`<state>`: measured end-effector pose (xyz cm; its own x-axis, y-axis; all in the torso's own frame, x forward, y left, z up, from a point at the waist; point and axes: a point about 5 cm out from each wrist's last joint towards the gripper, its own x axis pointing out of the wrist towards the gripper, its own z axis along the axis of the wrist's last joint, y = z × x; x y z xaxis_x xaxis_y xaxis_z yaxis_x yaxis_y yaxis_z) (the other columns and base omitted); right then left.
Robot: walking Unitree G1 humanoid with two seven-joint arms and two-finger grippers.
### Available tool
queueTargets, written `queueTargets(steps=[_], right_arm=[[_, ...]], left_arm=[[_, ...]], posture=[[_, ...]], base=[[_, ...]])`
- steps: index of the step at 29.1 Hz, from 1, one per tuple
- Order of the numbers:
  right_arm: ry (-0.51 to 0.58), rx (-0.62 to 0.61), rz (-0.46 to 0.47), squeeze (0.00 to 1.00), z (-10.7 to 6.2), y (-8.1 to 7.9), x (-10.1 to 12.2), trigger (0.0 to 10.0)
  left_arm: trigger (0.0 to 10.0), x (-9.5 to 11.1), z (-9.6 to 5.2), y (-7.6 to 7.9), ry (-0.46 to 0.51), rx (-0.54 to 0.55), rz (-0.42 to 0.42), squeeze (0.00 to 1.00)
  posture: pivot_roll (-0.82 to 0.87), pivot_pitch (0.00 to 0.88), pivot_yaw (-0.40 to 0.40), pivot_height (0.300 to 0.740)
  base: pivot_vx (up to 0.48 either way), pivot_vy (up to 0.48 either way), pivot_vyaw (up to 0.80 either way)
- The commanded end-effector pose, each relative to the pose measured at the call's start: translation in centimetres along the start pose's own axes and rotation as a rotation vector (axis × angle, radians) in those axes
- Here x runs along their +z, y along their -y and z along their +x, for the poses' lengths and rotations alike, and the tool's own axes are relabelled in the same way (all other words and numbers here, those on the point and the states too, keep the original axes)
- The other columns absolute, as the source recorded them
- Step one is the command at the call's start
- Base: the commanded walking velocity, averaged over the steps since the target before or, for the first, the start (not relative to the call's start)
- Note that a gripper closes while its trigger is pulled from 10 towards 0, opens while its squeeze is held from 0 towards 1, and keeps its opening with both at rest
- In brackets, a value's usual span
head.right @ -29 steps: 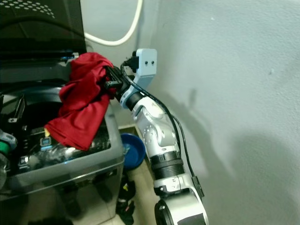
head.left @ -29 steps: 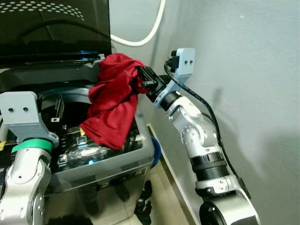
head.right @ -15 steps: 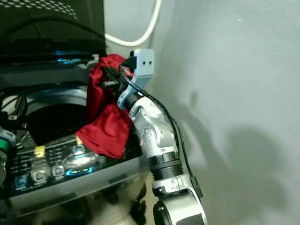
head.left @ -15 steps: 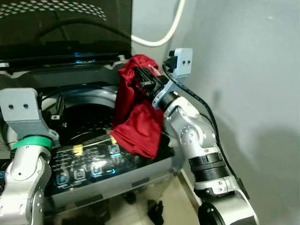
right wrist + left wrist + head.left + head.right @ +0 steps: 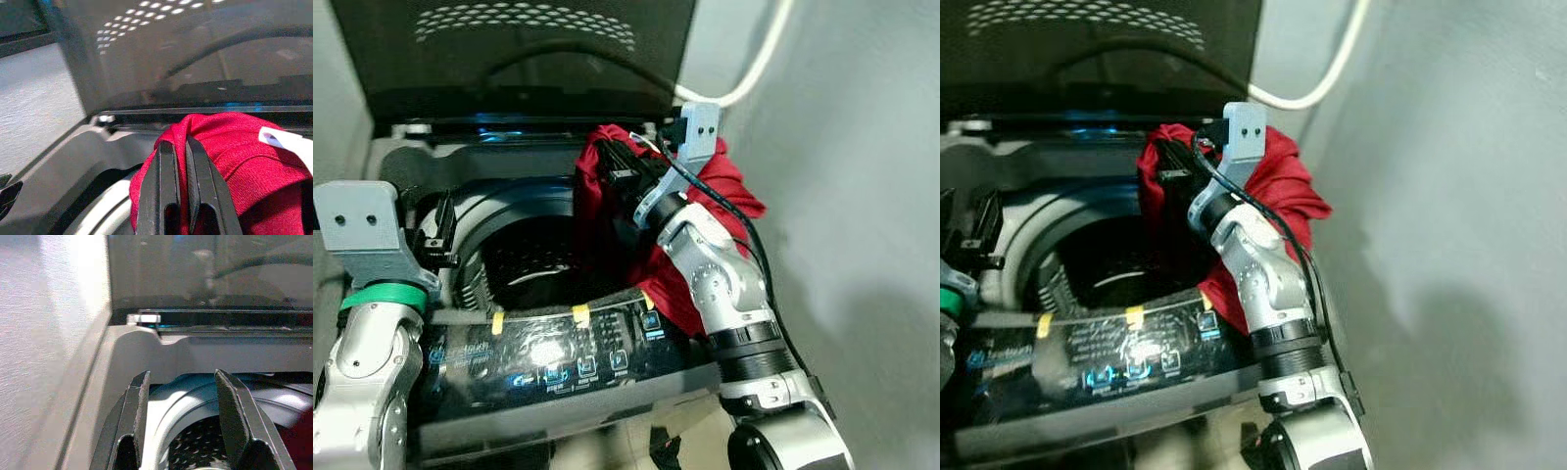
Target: Clothes washing
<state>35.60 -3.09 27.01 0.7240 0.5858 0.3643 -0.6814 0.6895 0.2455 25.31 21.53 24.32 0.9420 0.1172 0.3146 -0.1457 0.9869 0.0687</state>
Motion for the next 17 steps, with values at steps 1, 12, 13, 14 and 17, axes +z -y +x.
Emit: queueTargets(steps=[1,12,13,14,17], right_arm=[[0.002,0.0,-0.003,0.0,0.1,0.1,0.3,10.0],[0.2,0.307,0.043,0.0,5.1,-5.6,9.7,10.0],[0.405,0.349,0.17,0.0,5.6,-6.4,15.8,10.0],[0.405,0.349,0.17,0.0,5.6,-6.4,15.8,10.0],[0.72,0.387,0.499,0.0,4.3,-5.6,25.3,10.0]], left_arm=[[10.0,-0.2,-0.1,0.5,-0.013,-0.016,-0.015,0.0],[10.0,-0.2,0.2,0.8,-0.009,-0.028,-0.02,0.0],[10.0,-0.1,0.2,0.9,-0.007,-0.031,-0.021,0.0],[10.0,-0.1,0.2,0.9,-0.007,-0.031,-0.021,0.0],[10.0,-0.1,0.2,0.8,-0.003,-0.021,-0.024,0.0]], posture=[[0.23,0.049,-0.046,0.74],[0.23,0.044,-0.037,0.74],[0.23,0.042,-0.042,0.74],[0.23,0.042,-0.042,0.74],[0.23,0.037,-0.051,0.74]], base=[[0.0,0.0,0.0],[0.0,0.0,0.0],[0.0,0.0,0.0],[0.0,0.0,0.0],[0.0,0.0,0.0]])
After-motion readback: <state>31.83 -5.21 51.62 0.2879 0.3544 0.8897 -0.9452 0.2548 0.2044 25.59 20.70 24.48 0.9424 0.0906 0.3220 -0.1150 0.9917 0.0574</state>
